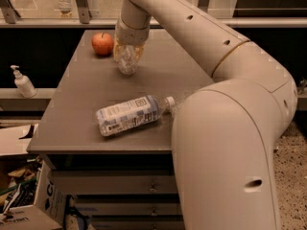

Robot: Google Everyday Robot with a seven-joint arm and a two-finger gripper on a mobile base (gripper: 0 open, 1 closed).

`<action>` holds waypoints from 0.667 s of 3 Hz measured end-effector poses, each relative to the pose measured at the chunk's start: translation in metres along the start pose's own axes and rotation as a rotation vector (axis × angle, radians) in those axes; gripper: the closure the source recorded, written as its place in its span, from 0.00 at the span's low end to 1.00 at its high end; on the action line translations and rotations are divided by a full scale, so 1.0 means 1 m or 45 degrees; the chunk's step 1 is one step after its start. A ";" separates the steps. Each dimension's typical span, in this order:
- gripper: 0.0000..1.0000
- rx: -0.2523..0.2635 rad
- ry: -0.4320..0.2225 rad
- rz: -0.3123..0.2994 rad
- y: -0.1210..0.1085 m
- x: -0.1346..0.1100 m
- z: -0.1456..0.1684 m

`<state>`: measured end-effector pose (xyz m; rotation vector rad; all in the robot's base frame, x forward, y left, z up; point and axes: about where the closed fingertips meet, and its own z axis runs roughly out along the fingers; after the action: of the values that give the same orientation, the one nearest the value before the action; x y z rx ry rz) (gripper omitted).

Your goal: Move water bottle near apple

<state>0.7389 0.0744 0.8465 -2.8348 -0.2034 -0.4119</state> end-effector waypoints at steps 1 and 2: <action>0.82 -0.014 0.016 0.004 0.004 0.007 0.000; 0.60 -0.026 0.024 0.008 0.009 0.010 -0.004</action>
Offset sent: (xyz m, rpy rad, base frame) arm 0.0119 -0.0185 0.0174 -0.0209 -0.0337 -0.0290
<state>0.7485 0.0658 0.8511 -2.8492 -0.1878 -0.4417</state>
